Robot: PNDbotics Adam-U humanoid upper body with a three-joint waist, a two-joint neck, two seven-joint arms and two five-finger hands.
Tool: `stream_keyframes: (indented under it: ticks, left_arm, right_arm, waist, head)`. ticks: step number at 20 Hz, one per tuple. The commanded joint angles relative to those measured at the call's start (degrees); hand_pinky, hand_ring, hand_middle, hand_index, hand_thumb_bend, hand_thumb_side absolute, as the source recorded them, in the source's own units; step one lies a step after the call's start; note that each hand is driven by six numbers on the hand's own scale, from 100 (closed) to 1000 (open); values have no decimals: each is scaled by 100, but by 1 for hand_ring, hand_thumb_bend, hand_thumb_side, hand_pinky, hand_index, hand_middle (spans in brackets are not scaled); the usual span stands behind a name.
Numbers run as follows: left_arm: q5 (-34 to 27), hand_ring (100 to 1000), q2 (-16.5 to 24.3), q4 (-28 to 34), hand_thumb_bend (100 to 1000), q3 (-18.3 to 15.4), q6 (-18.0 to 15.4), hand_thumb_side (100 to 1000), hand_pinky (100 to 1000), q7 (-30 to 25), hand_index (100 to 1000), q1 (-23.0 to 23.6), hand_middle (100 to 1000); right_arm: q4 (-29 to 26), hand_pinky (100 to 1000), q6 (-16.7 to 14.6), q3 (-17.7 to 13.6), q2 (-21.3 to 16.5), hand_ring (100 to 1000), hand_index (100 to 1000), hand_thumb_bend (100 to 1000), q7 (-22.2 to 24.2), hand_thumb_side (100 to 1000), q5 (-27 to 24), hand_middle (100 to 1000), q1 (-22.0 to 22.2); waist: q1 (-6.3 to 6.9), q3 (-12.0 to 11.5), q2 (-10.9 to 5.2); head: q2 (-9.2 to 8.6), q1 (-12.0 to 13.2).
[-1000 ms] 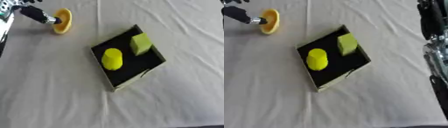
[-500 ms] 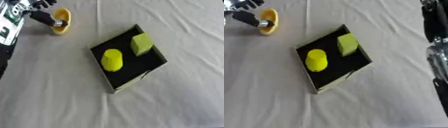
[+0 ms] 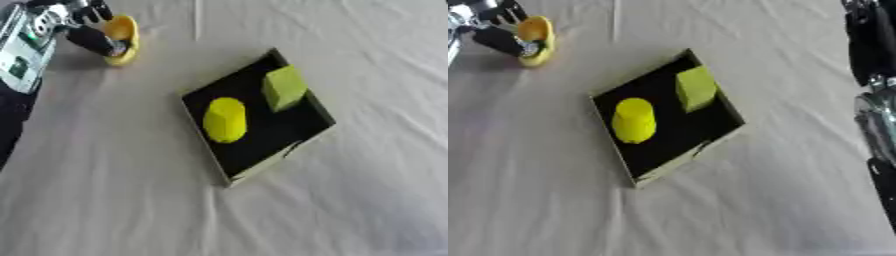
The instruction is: Pick up objects on the table and place them in the box.
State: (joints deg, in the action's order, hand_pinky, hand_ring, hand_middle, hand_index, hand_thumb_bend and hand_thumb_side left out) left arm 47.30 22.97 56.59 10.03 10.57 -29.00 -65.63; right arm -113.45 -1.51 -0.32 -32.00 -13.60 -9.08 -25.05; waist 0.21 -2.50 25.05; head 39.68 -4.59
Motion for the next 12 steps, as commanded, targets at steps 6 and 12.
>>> stream_keyframes:
  ticks: [6,12]
  left_arm:
    - [83,750,115,217,308,106,-87,100,791,-156,549,-21,674]
    - [-129,743,334,1642,290,481,-359,100,787,-227,545,51,668]
  right_arm:
    - [-114,890,-14,-72,-60,889,845,100,-31,699,-45,710,-26]
    - [-114,890,-35,-100,-86,889,846,100,-58,692,-36,710,11]
  waist:
    - [-27,-17,-172]
    - [-50,-83,-235]
  head:
    - [-26,15]
    - [24,-29]
